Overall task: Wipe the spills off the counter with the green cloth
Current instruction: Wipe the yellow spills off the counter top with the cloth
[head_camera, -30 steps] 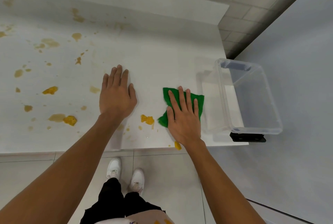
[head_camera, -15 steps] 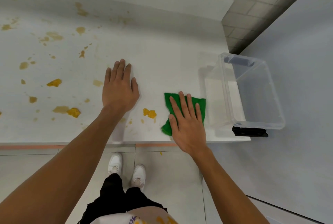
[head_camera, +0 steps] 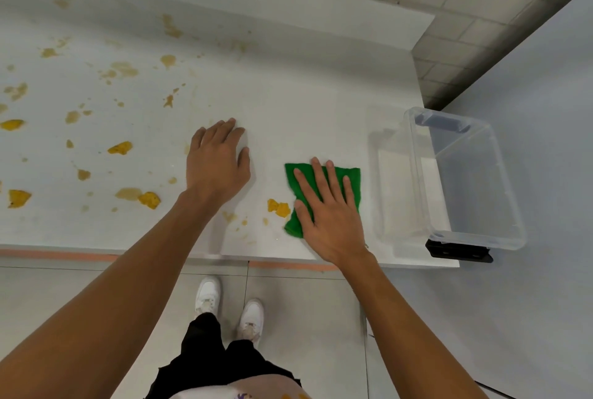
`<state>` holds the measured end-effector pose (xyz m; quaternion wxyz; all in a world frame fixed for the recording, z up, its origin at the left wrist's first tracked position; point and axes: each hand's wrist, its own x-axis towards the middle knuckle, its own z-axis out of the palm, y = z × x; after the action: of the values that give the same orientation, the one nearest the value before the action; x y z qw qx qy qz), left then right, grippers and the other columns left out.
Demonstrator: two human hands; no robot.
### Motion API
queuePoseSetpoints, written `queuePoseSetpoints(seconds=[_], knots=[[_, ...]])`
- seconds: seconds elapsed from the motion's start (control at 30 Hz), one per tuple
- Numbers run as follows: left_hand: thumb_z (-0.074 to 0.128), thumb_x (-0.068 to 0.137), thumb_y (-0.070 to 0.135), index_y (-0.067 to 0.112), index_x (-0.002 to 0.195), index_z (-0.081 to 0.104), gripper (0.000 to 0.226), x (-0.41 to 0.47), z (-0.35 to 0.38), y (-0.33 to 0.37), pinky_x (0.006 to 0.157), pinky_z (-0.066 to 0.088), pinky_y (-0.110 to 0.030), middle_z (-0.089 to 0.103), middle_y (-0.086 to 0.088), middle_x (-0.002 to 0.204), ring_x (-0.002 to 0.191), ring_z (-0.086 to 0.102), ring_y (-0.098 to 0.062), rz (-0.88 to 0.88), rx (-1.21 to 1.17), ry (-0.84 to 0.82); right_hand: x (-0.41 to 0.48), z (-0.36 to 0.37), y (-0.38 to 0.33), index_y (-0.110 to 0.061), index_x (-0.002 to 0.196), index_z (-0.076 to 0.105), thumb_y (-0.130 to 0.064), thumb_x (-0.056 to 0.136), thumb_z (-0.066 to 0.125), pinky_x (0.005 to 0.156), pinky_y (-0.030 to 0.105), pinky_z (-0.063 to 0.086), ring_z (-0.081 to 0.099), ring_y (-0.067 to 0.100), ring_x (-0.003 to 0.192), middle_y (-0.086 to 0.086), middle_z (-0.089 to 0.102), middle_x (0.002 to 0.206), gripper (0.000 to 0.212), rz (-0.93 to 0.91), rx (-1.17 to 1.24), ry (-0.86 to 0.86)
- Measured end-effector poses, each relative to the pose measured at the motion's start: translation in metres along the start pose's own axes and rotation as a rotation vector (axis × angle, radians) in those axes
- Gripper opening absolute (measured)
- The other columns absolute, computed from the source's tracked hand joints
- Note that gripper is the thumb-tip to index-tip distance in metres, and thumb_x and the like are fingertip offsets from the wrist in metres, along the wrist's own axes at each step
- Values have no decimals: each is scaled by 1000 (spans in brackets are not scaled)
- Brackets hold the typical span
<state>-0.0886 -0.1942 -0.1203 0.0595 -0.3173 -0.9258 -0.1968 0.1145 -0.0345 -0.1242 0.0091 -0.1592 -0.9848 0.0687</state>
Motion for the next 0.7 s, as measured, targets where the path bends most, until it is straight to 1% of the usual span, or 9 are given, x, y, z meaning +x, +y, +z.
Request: queuePoseSetpoints(seconds=[0.1,0.2,0.3,0.37,0.43,0.5,0.57,0.63,0.7], knots=[[47,100,34,10,138,63,48,-6,-1,-12,121,31,-54,59,-11,150,140,52,-31,-22,-8,69,-6,-2,-9,-33,170,17,-50,114,27,132,58,10,-6,24,166,0,1,180,60,-184,-11,-32],[48,101,38,13,140,62,49,-11,-2,-28,121,31,-54,58,-7,151,142,50,-28,-40,-1,102,-16,-7,3,-33,170,18,-47,114,29,132,57,11,-4,22,166,-2,1,180,59,-287,4,-55],[47,101,40,14,143,60,51,-15,-2,-37,123,29,-52,52,-4,157,148,44,-24,-18,6,87,-12,-8,17,-33,170,20,-45,114,29,131,57,13,-2,21,166,-3,3,180,57,-217,10,-25],[45,102,41,16,146,57,53,-17,-2,-38,125,25,-50,49,-1,160,151,40,-22,-18,10,70,-1,-7,12,-33,170,21,-45,113,25,131,58,13,-3,23,166,-2,3,180,58,-122,4,-7],[45,101,41,16,147,56,53,-16,-1,-37,125,24,-50,48,0,161,152,39,-21,-29,5,69,9,-4,-2,-34,170,18,-46,113,23,131,59,10,-6,24,166,-1,0,180,59,-76,-6,-19],[47,101,40,16,146,57,52,-16,-1,-36,125,25,-50,49,-1,160,151,40,-21,-33,2,82,10,-1,-17,-34,170,16,-46,113,23,131,59,10,-8,25,166,-1,-1,180,59,-116,-6,-34],[48,101,39,16,145,58,51,-18,-1,-36,125,26,-50,49,-1,160,150,41,-21,-26,2,93,1,0,-27,-33,170,16,-45,114,26,131,59,10,-7,24,166,0,-1,180,59,-224,-2,-46],[50,102,38,16,146,57,50,-18,-1,-38,125,26,-49,49,-1,160,150,41,-21,-20,-3,97,-10,-2,-24,-33,170,16,-43,115,29,132,57,10,-6,23,166,-1,-1,180,58,-329,15,-66],[50,102,38,17,146,57,50,-18,-1,-38,125,26,-49,49,0,160,151,40,-20,-23,-6,98,-16,-6,-10,-33,170,17,-41,115,32,133,56,10,-5,21,166,-3,0,180,58,-363,30,-73]])
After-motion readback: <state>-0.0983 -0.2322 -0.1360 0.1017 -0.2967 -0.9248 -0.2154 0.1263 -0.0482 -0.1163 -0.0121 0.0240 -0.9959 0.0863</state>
